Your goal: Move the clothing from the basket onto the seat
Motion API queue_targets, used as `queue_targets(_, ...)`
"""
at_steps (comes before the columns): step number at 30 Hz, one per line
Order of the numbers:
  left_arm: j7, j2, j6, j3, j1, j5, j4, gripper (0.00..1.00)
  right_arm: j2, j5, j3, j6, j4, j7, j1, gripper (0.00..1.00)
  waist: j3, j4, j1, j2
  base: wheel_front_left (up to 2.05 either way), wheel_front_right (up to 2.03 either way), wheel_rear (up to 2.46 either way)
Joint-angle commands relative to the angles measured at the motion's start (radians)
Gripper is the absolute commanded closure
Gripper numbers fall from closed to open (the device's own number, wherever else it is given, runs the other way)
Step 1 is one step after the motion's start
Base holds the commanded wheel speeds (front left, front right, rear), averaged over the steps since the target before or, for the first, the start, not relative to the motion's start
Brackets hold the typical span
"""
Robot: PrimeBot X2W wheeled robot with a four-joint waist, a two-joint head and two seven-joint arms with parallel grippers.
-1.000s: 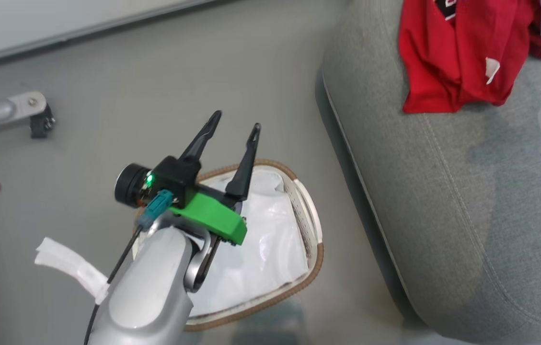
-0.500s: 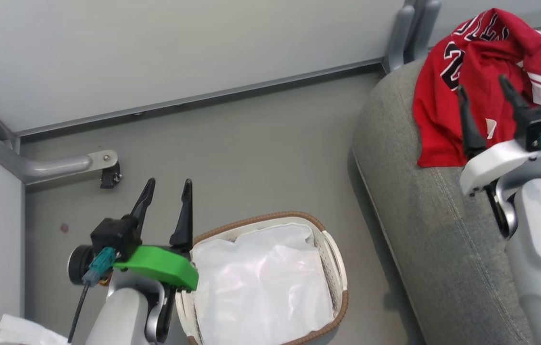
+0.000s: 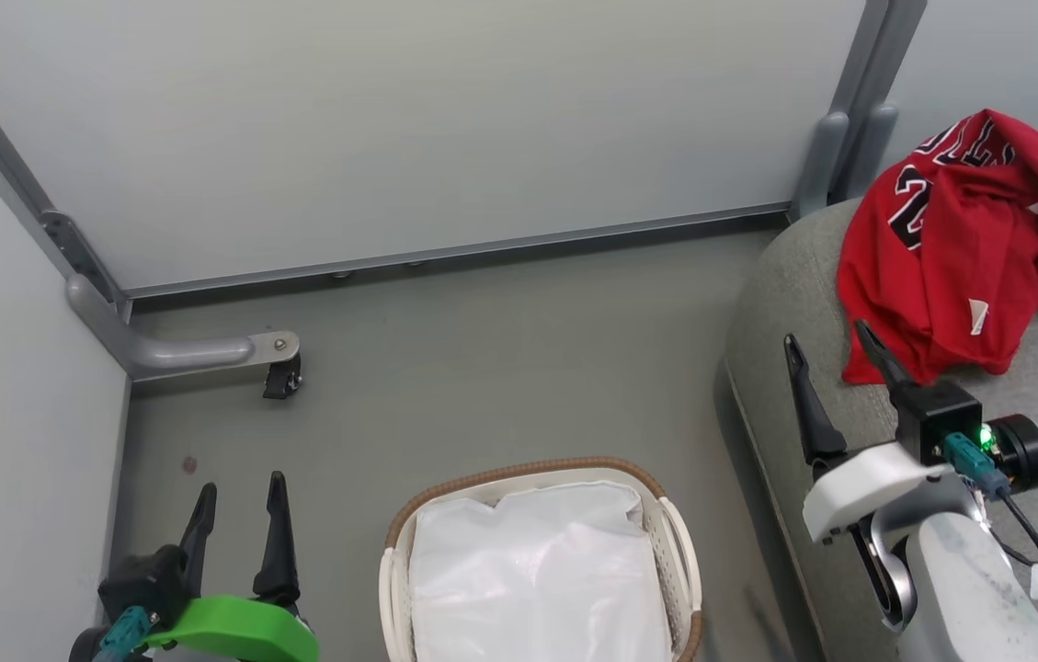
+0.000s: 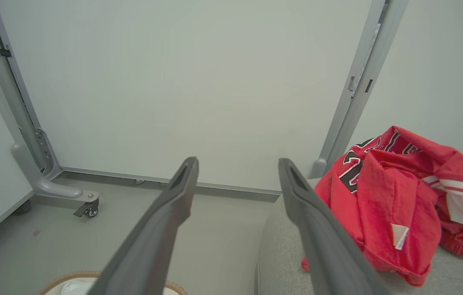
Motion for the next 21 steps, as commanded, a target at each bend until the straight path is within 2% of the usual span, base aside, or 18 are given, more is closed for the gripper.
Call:
queue_targets(1, 0.000, 0.001, -0.002, 0.005, 0.021, -0.003, -0.010, 0.00, 0.001, -0.011, 0.000, -0.001, -0.019, -0.005, 0.033, 0.00, -0.012, 0.015, 0.0001, 0.0000, 0.00, 0.00, 0.00)
queue_targets(12, 0.000, 0.000, -0.003, 0.007, 0.078, -0.027, -0.046, 0.00, 0.002, 0.112, -0.027, -0.001, -0.085, -0.005, 0.175, 0.00, -0.029, 0.027, 0.0001, 0.0000, 0.00, 0.00, 0.00)
queue_targets(21, 0.000, 0.000, -0.002, -0.003, 0.094, -0.029, -0.036, 0.00, 0.002, 0.134, -0.031, -0.001, -0.086, -0.005, 0.203, 0.00, -0.033, 0.011, 0.0001, 0.0000, 0.00, 0.00, 0.00)
